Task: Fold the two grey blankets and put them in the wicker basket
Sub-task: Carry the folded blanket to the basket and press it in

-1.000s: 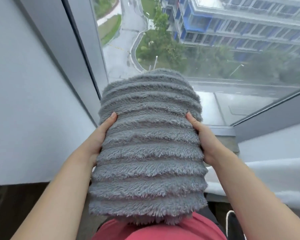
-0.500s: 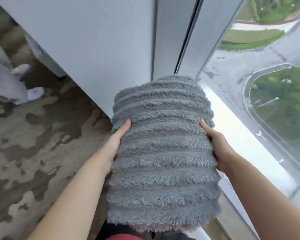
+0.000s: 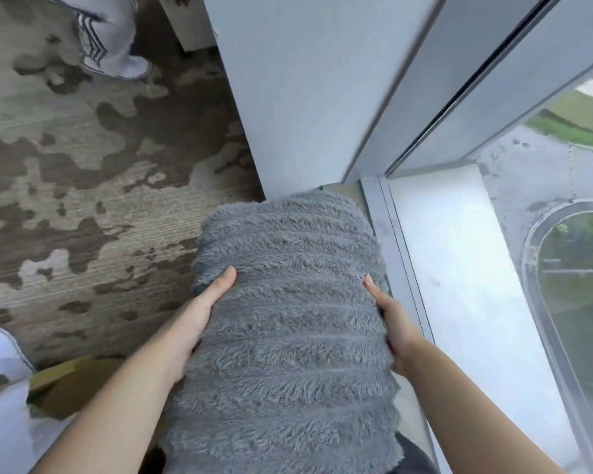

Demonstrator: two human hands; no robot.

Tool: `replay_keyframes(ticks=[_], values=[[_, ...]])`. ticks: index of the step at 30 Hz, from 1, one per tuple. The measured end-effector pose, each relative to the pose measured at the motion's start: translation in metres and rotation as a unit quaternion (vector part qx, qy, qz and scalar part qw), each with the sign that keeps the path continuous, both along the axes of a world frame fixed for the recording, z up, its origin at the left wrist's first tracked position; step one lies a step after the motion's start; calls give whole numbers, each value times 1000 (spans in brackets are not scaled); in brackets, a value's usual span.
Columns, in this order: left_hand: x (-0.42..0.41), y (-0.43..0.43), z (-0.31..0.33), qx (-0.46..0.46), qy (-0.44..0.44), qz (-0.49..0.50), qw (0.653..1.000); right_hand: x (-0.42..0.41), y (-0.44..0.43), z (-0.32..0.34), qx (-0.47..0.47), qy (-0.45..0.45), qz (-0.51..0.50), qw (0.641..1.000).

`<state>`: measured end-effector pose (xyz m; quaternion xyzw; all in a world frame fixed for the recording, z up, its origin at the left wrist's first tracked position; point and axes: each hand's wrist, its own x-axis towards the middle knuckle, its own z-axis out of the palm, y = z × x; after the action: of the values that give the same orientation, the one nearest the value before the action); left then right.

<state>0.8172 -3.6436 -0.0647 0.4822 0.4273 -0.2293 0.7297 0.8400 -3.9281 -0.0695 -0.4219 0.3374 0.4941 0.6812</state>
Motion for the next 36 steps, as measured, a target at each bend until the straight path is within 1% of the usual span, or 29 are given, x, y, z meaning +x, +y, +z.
replay_keyframes(ticks=[2,5,9,12,14,15,18,19,21,23,25,26,28,29,31,33,34,36], values=[[-6,-4,-17,32,7,41,999,6,-3,-24,10,18,28,999],[-13,-22,-59,27,57,53,997,20,-15,-71,14,43,59,997],[-9,-61,-128,19,147,21,989,46,-42,-149,-99,33,71,992],[-6,-83,-176,29,167,17,985,53,-49,-195,-169,-10,110,980],[0,-88,-203,27,162,21,986,54,-53,-217,-208,-46,142,967],[4,-87,-217,29,154,29,987,54,-52,-225,-209,-54,151,965],[12,-74,-253,25,94,67,993,50,-43,-245,-164,-29,129,977],[12,-71,-263,19,78,80,994,50,-37,-248,-163,-18,124,979],[11,-70,-282,20,58,102,993,49,-27,-262,-201,-32,111,973],[10,-75,-303,35,39,121,991,50,-21,-281,-260,-73,87,959],[11,-81,-321,50,40,143,988,55,-17,-301,-289,-106,88,947],[12,-83,-330,48,32,148,987,57,-16,-311,-279,-110,83,950],[13,-86,-346,33,10,153,988,59,-14,-331,-221,-57,33,973],[14,-86,-354,38,5,153,987,59,-13,-339,-205,-46,9,978],[15,-86,-370,71,9,146,987,57,-9,-358,-222,-73,8,972],[17,-89,-380,131,49,115,983,52,-6,-371,-288,-84,25,954],[18,-91,-382,180,71,82,978,49,-4,-376,-327,-85,42,940],[17,-92,-382,285,116,21,951,44,-1,-378,-375,-79,74,920]])
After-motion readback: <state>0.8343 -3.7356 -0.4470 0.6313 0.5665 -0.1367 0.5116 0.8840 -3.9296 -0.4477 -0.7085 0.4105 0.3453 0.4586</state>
